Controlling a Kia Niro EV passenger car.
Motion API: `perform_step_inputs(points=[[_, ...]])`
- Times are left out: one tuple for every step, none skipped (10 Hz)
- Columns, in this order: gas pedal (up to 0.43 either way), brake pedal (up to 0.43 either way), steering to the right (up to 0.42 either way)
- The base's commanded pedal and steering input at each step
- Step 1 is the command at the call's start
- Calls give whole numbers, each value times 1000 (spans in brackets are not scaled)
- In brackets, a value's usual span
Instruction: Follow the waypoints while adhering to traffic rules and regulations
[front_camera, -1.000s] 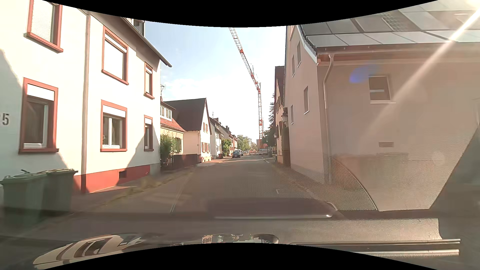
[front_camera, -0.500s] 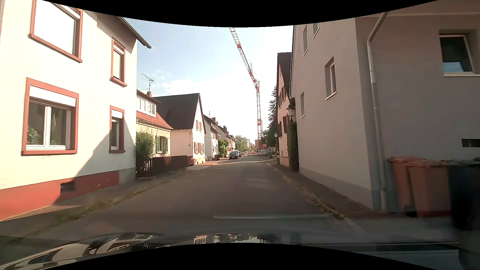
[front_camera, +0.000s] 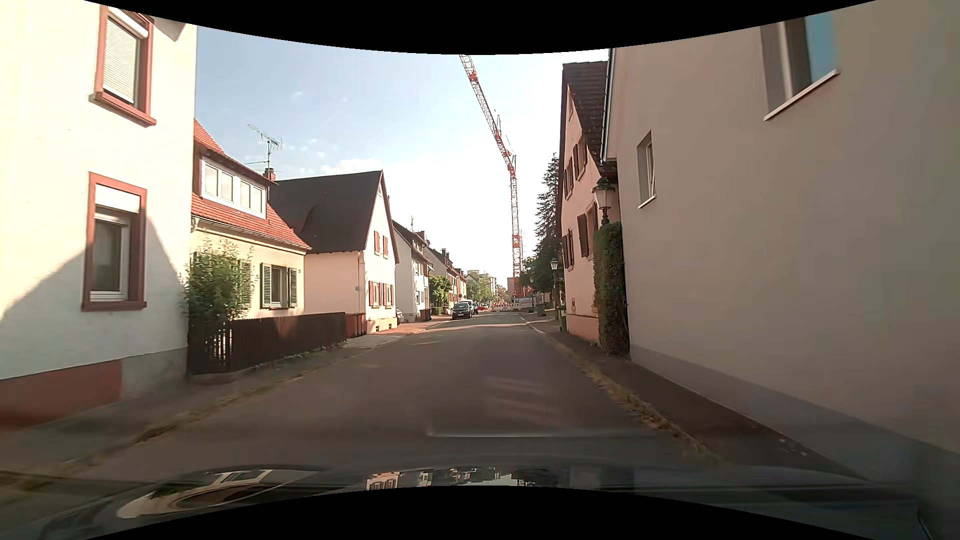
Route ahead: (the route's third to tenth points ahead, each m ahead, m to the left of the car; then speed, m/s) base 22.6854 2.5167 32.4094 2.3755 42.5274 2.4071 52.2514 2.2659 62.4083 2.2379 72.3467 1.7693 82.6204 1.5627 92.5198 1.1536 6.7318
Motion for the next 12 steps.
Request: perform_step_inputs(points=[[98, 0, 5], [98, 0, 5], [98, 0, 14], [98, 0, 19], [98, 0, 11], [98, 0, 2], [110, 0, -1], [110, 0, 5], [110, 0, 6], [110, 0, 0], [110, 0, -8], [110, 0, -9]])
